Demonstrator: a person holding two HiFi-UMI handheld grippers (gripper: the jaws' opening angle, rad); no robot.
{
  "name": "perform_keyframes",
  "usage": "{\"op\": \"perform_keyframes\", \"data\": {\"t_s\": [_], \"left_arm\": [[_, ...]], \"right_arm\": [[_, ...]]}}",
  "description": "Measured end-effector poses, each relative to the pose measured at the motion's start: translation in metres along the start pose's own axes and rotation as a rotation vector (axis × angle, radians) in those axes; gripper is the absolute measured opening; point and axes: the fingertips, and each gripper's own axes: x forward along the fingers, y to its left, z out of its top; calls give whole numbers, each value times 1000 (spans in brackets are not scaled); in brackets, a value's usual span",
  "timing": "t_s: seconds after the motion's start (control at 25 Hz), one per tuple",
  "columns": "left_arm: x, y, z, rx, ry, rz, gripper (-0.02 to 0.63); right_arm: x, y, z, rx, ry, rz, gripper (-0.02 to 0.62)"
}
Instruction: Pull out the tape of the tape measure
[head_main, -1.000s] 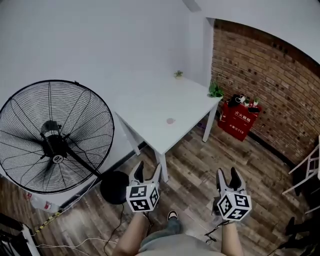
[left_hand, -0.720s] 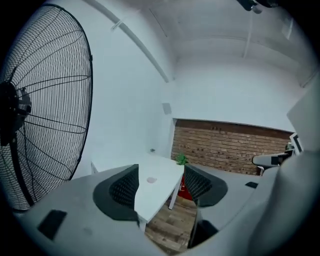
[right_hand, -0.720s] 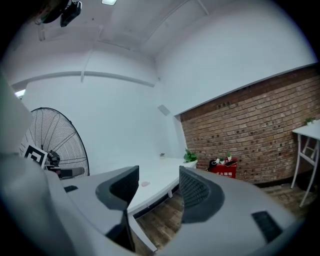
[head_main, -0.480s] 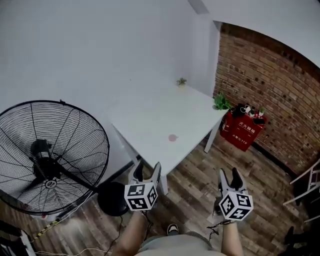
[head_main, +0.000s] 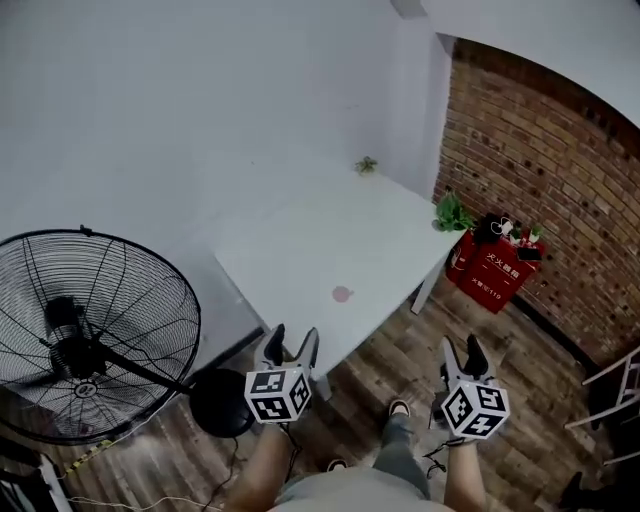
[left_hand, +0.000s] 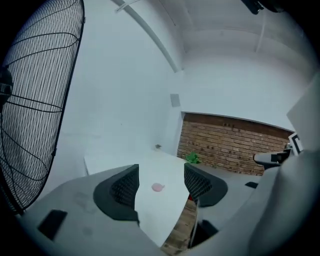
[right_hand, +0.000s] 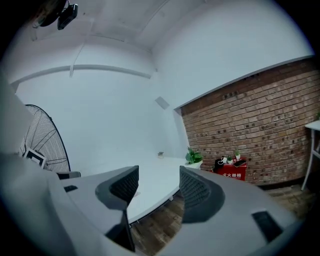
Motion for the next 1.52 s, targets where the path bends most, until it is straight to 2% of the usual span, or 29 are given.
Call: {"op": "perform_keyframes", "data": {"t_s": [0.12, 0.36, 0.52, 0.88, 1.16, 1.32, 1.52], "left_arm": [[30, 2, 5, -8, -3, 39, 267], [80, 14, 20, -59, -29, 177, 267], [109, 11, 27, -71, -41, 246, 267], [134, 17, 23, -129, -57, 413, 267], [147, 34, 19, -123, -30, 437, 267], [155, 49, 29, -107, -46, 428, 267], [170, 59, 27, -107, -22, 398, 267]], "right_arm": [[46, -9, 14, -12, 1, 56, 255], [135, -18, 39, -64, 47, 199, 258], [185, -36, 56, -78, 63, 262, 258], [269, -43, 65, -119, 135, 416, 258], [301, -18, 58, -117, 160, 461, 258], [309, 0, 54, -135, 168, 479, 259], [321, 6, 44, -137, 198, 475, 259]]}}
